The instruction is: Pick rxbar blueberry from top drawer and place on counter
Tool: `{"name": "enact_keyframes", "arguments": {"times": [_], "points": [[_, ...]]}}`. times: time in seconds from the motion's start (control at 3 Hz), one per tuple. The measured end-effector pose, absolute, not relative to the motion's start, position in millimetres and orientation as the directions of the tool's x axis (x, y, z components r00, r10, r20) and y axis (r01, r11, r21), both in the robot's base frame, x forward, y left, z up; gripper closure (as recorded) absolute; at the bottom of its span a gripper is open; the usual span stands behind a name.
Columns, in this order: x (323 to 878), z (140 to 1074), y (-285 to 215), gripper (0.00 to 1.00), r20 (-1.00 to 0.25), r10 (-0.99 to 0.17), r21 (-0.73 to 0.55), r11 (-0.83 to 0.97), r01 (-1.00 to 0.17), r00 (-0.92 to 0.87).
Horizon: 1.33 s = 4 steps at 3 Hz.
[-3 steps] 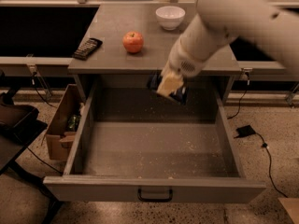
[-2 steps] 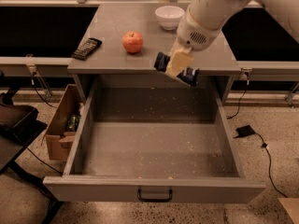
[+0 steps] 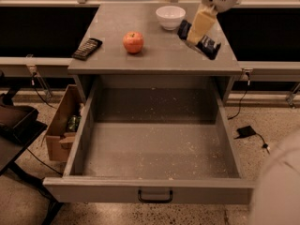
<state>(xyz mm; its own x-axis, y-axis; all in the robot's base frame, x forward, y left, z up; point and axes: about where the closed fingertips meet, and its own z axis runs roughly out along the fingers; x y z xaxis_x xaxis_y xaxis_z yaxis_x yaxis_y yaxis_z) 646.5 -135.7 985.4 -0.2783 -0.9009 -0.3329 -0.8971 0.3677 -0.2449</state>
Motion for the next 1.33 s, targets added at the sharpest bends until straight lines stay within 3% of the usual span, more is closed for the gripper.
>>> {"name": "enact_keyframes", "arguments": {"times": [0.33,0.67,1.33], "points": [[700,1035,-164,1.00,-0.470,-0.834,-0.382,0.486,-0.786,-0.287],[736,1052,-177,1.00,-0.563,-0.785,-0.440,0.549,-0.710,-0.259],[803,933,-157,1.00,-0.566,-0.753,-0.314,0.573,-0.757,-0.335]]}}
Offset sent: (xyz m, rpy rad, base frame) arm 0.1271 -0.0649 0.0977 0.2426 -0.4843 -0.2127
